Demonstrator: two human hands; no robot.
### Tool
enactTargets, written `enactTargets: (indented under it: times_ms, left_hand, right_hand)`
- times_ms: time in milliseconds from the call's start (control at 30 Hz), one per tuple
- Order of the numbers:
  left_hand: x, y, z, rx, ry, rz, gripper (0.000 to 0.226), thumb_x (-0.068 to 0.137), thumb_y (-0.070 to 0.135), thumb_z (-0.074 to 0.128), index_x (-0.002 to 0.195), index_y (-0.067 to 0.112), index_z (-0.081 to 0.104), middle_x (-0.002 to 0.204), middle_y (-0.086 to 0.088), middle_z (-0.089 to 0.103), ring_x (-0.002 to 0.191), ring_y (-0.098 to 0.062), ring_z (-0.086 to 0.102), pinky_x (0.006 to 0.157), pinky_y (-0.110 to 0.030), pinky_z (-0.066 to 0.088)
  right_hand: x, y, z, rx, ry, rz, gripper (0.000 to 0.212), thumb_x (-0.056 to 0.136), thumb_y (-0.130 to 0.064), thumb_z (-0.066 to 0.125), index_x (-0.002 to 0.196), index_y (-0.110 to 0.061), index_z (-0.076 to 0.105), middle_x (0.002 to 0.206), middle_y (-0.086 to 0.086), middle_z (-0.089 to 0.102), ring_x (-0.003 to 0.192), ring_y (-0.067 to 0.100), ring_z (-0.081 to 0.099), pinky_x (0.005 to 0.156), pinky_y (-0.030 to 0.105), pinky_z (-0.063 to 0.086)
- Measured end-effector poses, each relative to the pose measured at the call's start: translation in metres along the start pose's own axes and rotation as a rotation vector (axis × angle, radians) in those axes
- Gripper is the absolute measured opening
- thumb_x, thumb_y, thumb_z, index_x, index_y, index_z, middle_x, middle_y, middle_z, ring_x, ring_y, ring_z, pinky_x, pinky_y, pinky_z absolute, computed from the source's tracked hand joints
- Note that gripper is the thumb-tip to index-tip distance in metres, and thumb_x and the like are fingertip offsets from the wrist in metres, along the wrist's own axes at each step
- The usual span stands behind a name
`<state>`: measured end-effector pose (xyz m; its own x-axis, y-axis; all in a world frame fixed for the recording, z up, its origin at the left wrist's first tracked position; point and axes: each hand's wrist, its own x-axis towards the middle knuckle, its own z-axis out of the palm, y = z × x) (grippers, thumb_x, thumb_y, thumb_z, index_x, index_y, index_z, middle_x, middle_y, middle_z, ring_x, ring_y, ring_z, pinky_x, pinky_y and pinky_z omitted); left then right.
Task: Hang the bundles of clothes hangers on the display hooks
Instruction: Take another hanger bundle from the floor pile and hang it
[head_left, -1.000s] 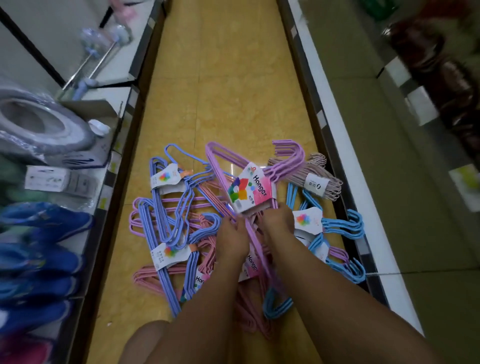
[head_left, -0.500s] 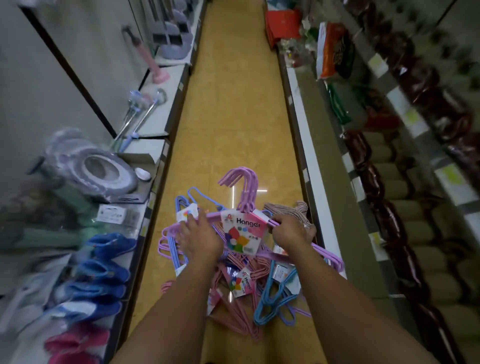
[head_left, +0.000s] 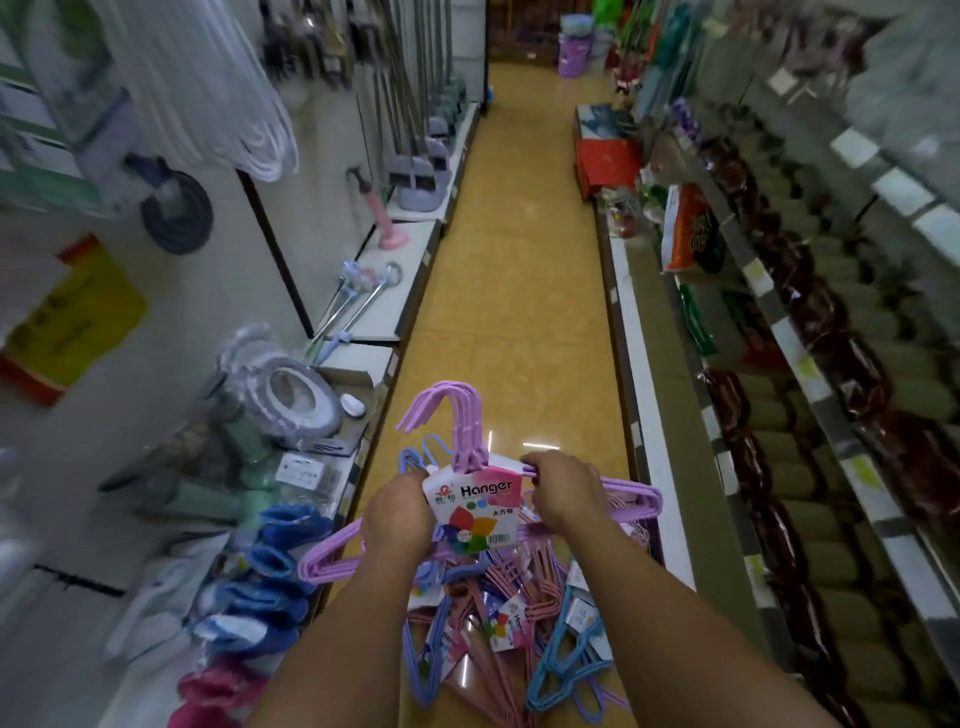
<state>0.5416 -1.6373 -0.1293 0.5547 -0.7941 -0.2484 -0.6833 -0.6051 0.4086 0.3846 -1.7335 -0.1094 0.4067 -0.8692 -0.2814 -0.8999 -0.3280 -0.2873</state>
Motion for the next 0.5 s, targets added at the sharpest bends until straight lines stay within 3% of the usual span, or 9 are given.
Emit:
enactTargets:
  times_ms: [133,300,500]
  left_hand:
    - [-0.009,-0.012,-0.020,-0.021,0.044,0.004,0.016,0.085,0.004,0.047,0.089,0.018,0.053,0.094,-0.009,0.064,0.087,-0.030,0.060,0.066,-0.034,0.042]
    - [-0.015,-0.034,-0.039,0.005,0.110,-0.049,0.027,0.082,0.003,0.052,0.105,0.015,0.056,0.101,-0.010,0.065,0.097,-0.032,0.061,0.076,-0.037,0.047]
    - [-0.042,-0.059,-0.049,-0.081,0.142,-0.229,0.021,0.083,0.002,0.046,0.095,0.016,0.055,0.100,-0.011,0.067,0.096,-0.033,0.062,0.077,-0.039,0.049]
  right_hand:
    - [-0.010,-0.027,-0.002,-0.214,0.100,-0.112,0.029,0.092,-0.008,0.044,0.116,-0.019,0.054,0.112,0.005,0.061,0.103,0.027,0.056,0.085,0.035,0.041]
    - [-0.018,-0.056,0.002,-0.262,0.102,-0.190,0.024,0.092,-0.006,0.042,0.114,-0.014,0.048,0.111,0.007,0.057,0.102,0.028,0.054,0.087,0.036,0.040]
    - [-0.025,-0.087,0.004,-0.308,0.074,-0.347,0.030,0.094,-0.006,0.037,0.121,-0.013,0.049,0.112,0.009,0.060,0.103,0.030,0.056,0.088,0.037,0.040]
